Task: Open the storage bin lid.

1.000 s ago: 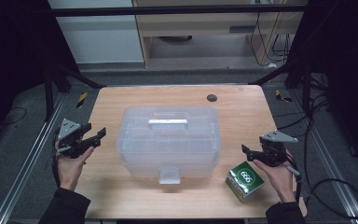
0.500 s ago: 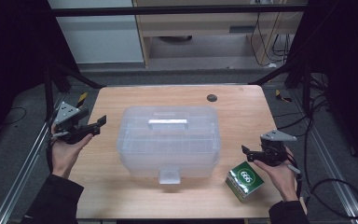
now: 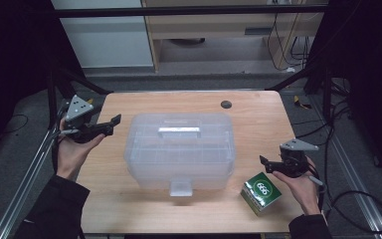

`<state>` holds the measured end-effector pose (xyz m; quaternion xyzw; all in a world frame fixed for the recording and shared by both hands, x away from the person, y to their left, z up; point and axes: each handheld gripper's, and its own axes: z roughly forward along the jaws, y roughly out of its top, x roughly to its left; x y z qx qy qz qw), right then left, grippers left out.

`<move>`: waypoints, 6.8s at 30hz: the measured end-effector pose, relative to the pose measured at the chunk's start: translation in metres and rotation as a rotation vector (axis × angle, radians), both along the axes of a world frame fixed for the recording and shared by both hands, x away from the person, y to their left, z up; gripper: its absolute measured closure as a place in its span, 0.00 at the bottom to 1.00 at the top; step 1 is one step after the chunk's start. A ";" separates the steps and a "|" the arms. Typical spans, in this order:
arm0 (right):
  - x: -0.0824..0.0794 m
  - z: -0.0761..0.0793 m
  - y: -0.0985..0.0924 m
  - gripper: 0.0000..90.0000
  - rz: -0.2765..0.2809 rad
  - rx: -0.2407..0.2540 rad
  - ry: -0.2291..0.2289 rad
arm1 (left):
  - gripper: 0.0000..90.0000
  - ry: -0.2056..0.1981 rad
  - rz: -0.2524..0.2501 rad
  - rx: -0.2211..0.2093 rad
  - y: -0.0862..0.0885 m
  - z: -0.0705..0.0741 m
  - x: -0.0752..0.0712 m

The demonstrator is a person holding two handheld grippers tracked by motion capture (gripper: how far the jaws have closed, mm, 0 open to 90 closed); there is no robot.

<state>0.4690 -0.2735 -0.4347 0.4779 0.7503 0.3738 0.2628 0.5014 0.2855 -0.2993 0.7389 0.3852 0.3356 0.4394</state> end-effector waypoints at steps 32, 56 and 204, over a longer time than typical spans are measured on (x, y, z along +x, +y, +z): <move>0.002 0.001 0.000 0.19 0.019 -0.035 0.017 | 0.32 0.023 -0.135 0.189 -0.040 0.018 -0.011; 0.002 -0.001 -0.001 0.18 0.025 -0.041 0.029 | 0.35 0.017 -0.288 0.270 -0.057 0.025 -0.018; -0.024 0.030 0.041 1.00 0.262 0.149 0.083 | 0.79 0.047 -0.549 0.796 -0.156 0.037 0.039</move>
